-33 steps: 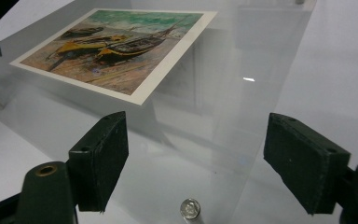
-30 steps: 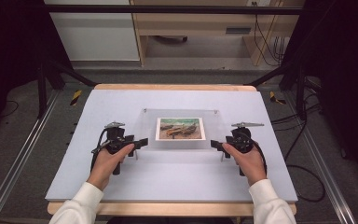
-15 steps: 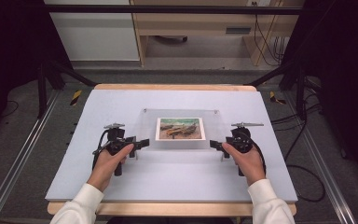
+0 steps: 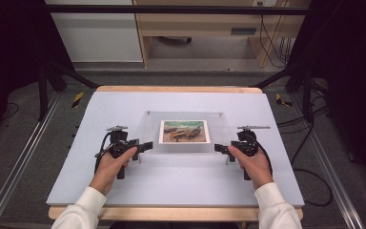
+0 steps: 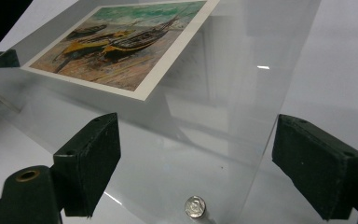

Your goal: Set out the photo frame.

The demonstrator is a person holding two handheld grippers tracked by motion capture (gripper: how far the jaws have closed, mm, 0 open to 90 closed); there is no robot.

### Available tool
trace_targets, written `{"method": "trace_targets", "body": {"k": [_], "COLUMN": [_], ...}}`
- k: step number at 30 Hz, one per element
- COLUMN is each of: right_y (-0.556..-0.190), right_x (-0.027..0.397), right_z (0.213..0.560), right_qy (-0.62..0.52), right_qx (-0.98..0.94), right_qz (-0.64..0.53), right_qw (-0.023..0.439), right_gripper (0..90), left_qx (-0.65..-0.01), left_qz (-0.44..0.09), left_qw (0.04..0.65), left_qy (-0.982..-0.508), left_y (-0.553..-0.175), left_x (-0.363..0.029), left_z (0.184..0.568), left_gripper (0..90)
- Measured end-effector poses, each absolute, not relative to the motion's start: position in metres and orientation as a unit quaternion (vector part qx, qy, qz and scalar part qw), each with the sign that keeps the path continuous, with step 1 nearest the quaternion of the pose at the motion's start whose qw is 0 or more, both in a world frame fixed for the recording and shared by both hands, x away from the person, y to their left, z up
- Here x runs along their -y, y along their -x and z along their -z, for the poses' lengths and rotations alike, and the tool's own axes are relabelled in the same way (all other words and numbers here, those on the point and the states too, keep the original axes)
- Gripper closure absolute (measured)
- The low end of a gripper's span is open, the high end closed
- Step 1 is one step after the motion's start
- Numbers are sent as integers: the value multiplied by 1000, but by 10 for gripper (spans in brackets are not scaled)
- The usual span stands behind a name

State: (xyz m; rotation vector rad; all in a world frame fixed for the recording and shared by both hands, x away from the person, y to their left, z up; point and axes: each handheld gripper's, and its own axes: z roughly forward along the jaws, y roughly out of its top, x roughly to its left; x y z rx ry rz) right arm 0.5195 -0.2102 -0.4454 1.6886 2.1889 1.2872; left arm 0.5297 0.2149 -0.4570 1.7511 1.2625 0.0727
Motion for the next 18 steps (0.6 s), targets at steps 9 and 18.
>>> {"method": "trace_targets", "body": {"k": [9,18], "right_y": [-520,-515], "right_x": [209,208], "right_z": [447,449], "right_qy": [-561,-555], "right_qx": [-711,-708], "right_qz": [-424,-434], "right_qw": [29,43], "right_gripper": [171,176], "left_qx": [-515,-512], "left_qz": [-29,-28], "left_qw": [466,474], "left_qy": [-719,-716], "left_y": [-530,-526], "left_x": [-216,-220], "left_z": [455,456], "left_gripper": [215,251]}}
